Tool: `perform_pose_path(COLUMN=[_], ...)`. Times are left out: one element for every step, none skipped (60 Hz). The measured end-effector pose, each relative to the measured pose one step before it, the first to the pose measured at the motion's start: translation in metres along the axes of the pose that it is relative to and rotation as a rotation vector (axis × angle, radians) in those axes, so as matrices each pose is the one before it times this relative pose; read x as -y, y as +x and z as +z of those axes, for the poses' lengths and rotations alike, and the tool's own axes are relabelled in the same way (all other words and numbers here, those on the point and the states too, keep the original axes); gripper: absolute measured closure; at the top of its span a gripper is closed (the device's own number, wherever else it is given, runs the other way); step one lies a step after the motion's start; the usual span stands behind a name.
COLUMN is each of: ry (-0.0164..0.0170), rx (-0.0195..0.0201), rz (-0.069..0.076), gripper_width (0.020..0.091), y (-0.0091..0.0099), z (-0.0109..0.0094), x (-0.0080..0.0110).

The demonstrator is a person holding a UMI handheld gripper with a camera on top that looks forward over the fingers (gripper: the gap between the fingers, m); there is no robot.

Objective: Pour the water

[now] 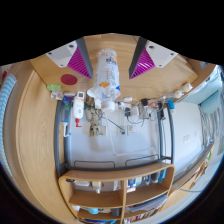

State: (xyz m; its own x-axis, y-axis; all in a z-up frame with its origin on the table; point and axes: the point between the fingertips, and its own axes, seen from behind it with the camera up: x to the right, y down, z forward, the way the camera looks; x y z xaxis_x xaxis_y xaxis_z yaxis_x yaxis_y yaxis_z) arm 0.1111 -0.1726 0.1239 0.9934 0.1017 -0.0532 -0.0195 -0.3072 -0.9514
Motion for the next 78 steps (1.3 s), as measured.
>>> perform_pose_path(ry=[-0.00083,-0.00081,-0.00022,0.00237,0.00413,0.0035,0.00227,0.00123,0.00111,0.0014,0.0009,-0.00052,-0.00064,-0.00166,-0.00302,-0.00352,-0.00183,-0.00057,0.00024,0.00213,0.00566,0.00933,0.01121,0.01086,0.00481,0.00642,0.00739,0.00515,0.00555,0.00797,0.00668,0.00879,0.00821,0.00731,0.00583,0.00439,0.00332,0.00065,-0.00042,-0.00238,-0.00413,-0.00389,-0.00508,-0.00583,-0.00891,-0.01452,-0.00972,-0.00822,-0.00194,0.00387,0.00467,0.00143,-0.00004,0.00121,-0.00841,0.00652,-0.00465,-0.01011,-0.01429,-0.01552,-0.01649,-0.01736,-0.01507,-0.01967,-0.0072,0.00338,-0.00402,-0.00523,-0.00808,-0.00876,-0.00497,0.00091,0.00374,0.0025,-0.00173,0.0012,0.00318,0.00464], rx=[-0.00265,-0.00227,-0.00219,-0.00331,-0.00388,-0.00394,-0.00359,-0.00314,-0.00287,-0.00372,-0.00479,-0.00581,-0.00678,-0.00695,-0.00616,-0.00445,-0.00372,-0.00396,-0.00607,-0.00702,-0.00548,-0.00209,0.00191,-0.00053,-0.00081,-0.00002,-0.00154,-0.00118,0.00076,0.00463,0.00294,-0.0015,-0.00417,-0.0043,-0.0058,-0.00673,-0.00672,-0.00465,-0.00448,-0.00451,-0.00452,-0.00472,-0.00401,-0.00164,-0.00003,0.00095,0.00516,0.00502,0.00998,0.01233,0.01101,0.00951,0.0104,0.01336,0.00431,0.02308,0.01089,0.00778,0.00661,0.00729,0.00831,0.00864,0.00821,-0.00066,0.00658,0.01024,0.00576,0.0048,0.00583,0.00724,0.00771,0.00827,0.00996,0.01123,0.00302,0.01003,0.00952,0.00947], rz=[-0.004,-0.0045,-0.0038,-0.003,-0.0026,-0.0015,-0.0007,-0.0005,-0.0014,-0.0026,-0.0027,-0.0021,-0.0015,-0.001,-0.0015,-0.0016,-0.0019,-0.0008,0.0002,0.0,-0.0007,0.0,0.004,0.0057,-0.0018,-0.0011,0.0017,0.005,0.0052,0.0005,-0.0014,-0.0024,-0.0011,0.0017,0.0036,0.0035,0.0015,-0.0013,-0.0034,-0.0043,-0.0032,-0.0021,-0.0007,-0.0001,-0.0015,0.0011,0.0034,0.0014,0.0017,0.005,0.0117,0.0182,0.0235,0.0255,0.0241,0.0272,0.0298,0.0327,0.0345,0.0338,0.035,0.0378,0.0408,0.0445,0.0454,0.0447,0.0484,0.051,0.0528,0.0533,0.0532,0.0523,0.0513,0.0527,0.0532,0.0513,0.0441,0.04], gripper_width=[0.037,0.0369,0.037,0.0369,0.0368,0.0368,0.0368,0.0368,0.0369,0.0369,0.0371,0.0369,0.0371,0.0371,0.0371,0.0372,0.037,0.0373,0.0381,0.0398,0.0415,0.0447,0.0542,0.057,0.0572,0.0584,0.0597,0.0607,0.0614,0.0624,0.0624,0.0635,0.0642,0.0653,0.0653,0.0653,0.0678,0.0687,0.0696,0.0706,0.0716,0.0729,0.0731,0.0731,0.0732,0.0732,0.0732,0.073,0.073,0.0732,0.073,0.0731,0.0729,0.073,0.0731,0.0733,0.0733,0.0734,0.0733,0.0733,0.0734,0.0734,0.0732,0.0733,0.0734,0.0734,0.0734,0.0734,0.0736,0.0735,0.0734,0.0733,0.0733,0.0734,0.0731,0.0732,0.0731,0.0729], y=[-0.00079,0.00014,0.00053,0.00074,0.00062,0.00082,0.00069,0.00063,0.00078,0.00086,0.00115,0.00184,0.0016,0.00173,0.00119,0.00078,0.0006,0.00048,0.00077,0.00073,0.00021,-0.00122,-0.0016,-0.00125,-0.00075,-0.00067,-0.00014,-0.00017,-0.00072,-0.00157,-0.00122,0.00031,0.00088,0.00032,0.00082,0.00046,0.00082,-0.00005,0.00021,0.00024,0.00024,0.00032,0.00023,-0.00063,-0.00119,-0.00146,-0.00076,-0.0032,-0.00471,-0.00529,-0.00567,-0.00516,-0.00575,-0.00683,-0.01206,-0.00188,-0.00526,-0.00469,-0.00463,-0.00444,-0.00436,-0.00401,-0.00376,-0.00671,-0.00252,-0.00038,-0.00147,-0.00123,-0.00146,-0.00162,-0.00176,-0.00194,-0.00196,-0.00196,-0.00305,-0.00167,-0.00087,-0.00178], z=[0.00695,0.00567,0.00461,0.00443,0.00395,0.00378,0.0037,0.00351,0.00324,0.00299,0.00301,0.00283,0.00268,0.00293,0.00257,0.00227,0.00221,0.00177,0.00214,0.00158,0.00107,0.00089,0.00083,0.00127,0.00085,0.00071,0.00046,0.00059,0.00058,0.00007,0.00009,0.00012,0.00032,-0.00006,0.00034,0.00003,0.0005,0.00026,0.0006,0.00055,0.00038,0.00057,0.00039,0.00053,0.00047,0.00031,0.00155,0.00018,-0.00007,0.00035,0.00091,0.00149,0.0021,0.00243,0.00425,0.00219,0.00321,0.00386,0.00404,0.0044,0.00448,0.00409,0.00407,0.00224,0.00296,0.00557,0.00284,0.00287,0.00261,0.00228,0.00222,0.0024,0.00194,0.00204,-0.00016,0.00221,0.00178,0.00142], x=[-0.00082,-0.00073,-0.00013,0.00018,0.00053,0.00056,0.0002,0.00001,0.00026,0.00034,0.00001,-0.00045,-0.00086,-0.00103,-0.00151,-0.00172,-0.00148,-0.00068,-0.00087,-0.0002,0.00078,0.00129,0.00162,0.00048,-0.00045,-0.00018,0.00073,0.00026,0.00054,0.00064,0.00024,0.00075,0.00057,0.00062,0.00047,0.00037,0.00033,0.00002,0.00005,0.00008,-0.00032,-0.00017,-0.00018,0.00017,-0.00011,-0.00093,-0.00046,0.00208,0.00407,0.00544,0.00559,0.00499,0.00443,0.00423,0.00611,0.00118,0.00129,-0.00005,-0.00111,-0.00123,-0.0017,-0.00163,-0.00118,0.00116,0.00036,0.00079,0.00186,0.0013,0.00094,0.00089,0.00179,0.0028,0.00324,0.00288,0.0024,0.00262,0.00362,0.00335])
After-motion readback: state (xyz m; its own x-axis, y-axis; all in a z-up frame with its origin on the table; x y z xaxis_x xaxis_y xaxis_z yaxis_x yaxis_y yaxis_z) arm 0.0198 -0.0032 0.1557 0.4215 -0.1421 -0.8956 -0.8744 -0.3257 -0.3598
